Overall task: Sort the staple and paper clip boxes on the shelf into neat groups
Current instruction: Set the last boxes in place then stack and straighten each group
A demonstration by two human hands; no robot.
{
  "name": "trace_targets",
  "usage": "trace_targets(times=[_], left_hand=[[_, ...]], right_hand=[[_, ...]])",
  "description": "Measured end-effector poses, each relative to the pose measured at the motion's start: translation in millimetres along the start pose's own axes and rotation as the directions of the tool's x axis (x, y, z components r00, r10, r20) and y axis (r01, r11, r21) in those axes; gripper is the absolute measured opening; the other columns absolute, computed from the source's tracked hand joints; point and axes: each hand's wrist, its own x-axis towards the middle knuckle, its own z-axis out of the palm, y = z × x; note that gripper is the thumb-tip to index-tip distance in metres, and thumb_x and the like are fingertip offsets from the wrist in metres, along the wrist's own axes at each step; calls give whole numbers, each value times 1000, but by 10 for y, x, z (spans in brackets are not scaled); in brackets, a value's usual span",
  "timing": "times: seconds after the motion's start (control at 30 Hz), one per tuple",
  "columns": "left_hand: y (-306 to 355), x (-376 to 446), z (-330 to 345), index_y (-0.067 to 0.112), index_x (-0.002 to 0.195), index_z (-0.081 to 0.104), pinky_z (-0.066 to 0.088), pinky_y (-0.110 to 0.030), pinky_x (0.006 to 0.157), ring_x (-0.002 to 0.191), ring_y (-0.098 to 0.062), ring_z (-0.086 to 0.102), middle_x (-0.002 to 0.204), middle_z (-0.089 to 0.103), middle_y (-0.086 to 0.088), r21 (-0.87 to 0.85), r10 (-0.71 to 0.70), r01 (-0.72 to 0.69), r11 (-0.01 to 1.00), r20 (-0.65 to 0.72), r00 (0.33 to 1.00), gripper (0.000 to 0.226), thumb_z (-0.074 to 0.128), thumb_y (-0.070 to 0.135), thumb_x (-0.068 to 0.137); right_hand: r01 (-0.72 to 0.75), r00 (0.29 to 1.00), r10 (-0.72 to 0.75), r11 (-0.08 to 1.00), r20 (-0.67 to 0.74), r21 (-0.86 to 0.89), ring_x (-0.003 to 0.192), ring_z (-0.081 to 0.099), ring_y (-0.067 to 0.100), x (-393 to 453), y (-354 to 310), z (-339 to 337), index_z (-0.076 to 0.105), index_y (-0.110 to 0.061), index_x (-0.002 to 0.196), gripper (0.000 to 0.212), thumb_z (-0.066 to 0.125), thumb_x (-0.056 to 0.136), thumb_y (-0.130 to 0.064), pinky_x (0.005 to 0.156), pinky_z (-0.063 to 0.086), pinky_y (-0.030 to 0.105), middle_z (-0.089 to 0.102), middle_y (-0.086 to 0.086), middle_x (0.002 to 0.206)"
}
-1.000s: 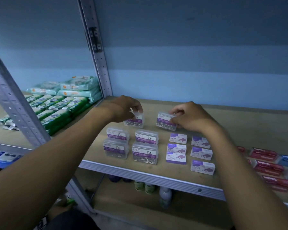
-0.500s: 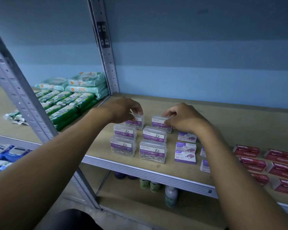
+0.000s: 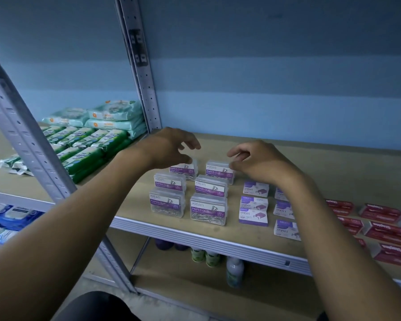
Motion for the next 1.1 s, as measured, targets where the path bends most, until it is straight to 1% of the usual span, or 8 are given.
trace_targets(times=[0.13, 0.33, 0.47, 0.57, 0.67, 0.8, 0.93, 1.1], left_hand=[[276, -131, 43, 39, 112, 63, 56, -35, 83, 98, -4, 62, 112, 63, 18, -5, 81, -81, 997, -84, 993, 32, 73, 35, 83], [745, -343, 237, 33, 107, 68, 51, -13, 73, 87, 1, 65, 105, 65, 18, -99, 157, -173, 980, -147, 977, 27, 75, 32, 81], [962, -436, 456, 30, 94, 71, 53, -22, 74, 77, -4, 66, 93, 67, 13, -184, 198, -227, 956, -164, 966, 17, 77, 23, 79], [1075, -435, 599, 27, 92, 73, 49, -20, 71, 74, -1, 61, 90, 68, 12, -157, 212, -227, 961, -109, 971, 17, 78, 21, 77], [1160, -391, 673, 27, 94, 74, 40, -11, 68, 74, 6, 55, 89, 66, 14, -63, 248, -250, 966, -35, 968, 18, 78, 25, 76], [1185, -379, 770, 28, 91, 74, 41, -15, 66, 74, 3, 57, 87, 68, 14, -22, 206, -206, 978, 7, 979, 15, 76, 27, 77], [1162, -405, 865, 30, 87, 74, 53, -25, 73, 78, -5, 62, 86, 69, 14, 1, 117, -117, 993, 34, 993, 11, 71, 25, 78], [1140, -402, 854, 30, 89, 74, 54, -28, 76, 81, -6, 63, 88, 69, 15, 21, 88, -90, 996, 48, 995, 14, 76, 33, 75]], right_hand=[[18, 1000, -18, 999, 1, -34, 94, 64, 0, -215, 28, -141, 72, -35, 109, 26, 69, 86, -24, 75, 46, 18, 69, -17, 101], [71, 997, -75, 993, -32, -97, 87, 65, -3, -610, 61, -392, 75, -33, 107, 25, 67, 88, -18, 73, 46, 15, 71, -15, 100], [84, 995, -89, 988, -33, -130, 80, 66, -5, -894, 121, -501, 77, -33, 102, 22, 69, 89, -16, 65, 45, 6, 73, -16, 91], [87, 996, -91, 982, -18, -170, 78, 66, -6, -1077, 190, -534, 78, -31, 98, 19, 71, 88, -17, 64, 45, 3, 74, -16, 86], [71, 997, -71, 974, 5, -217, 78, 64, -8, -1197, 252, -543, 78, -33, 95, 16, 73, 87, -21, 65, 44, 4, 73, -18, 83], [39, 999, -34, 971, 25, -236, 79, 66, -3, -1261, 305, -531, 79, -32, 98, 16, 73, 87, -21, 76, 51, 15, 74, -16, 85], [36, 998, -20, 964, 61, -265, 80, 67, -4, -1273, 334, -511, 79, -31, 100, 16, 73, 87, -22, 78, 52, 15, 75, -15, 88], [47, 996, -23, 958, 87, -284, 84, 66, -3, -1238, 342, -478, 78, -34, 99, 15, 74, 87, -27, 76, 52, 17, 74, -16, 91]])
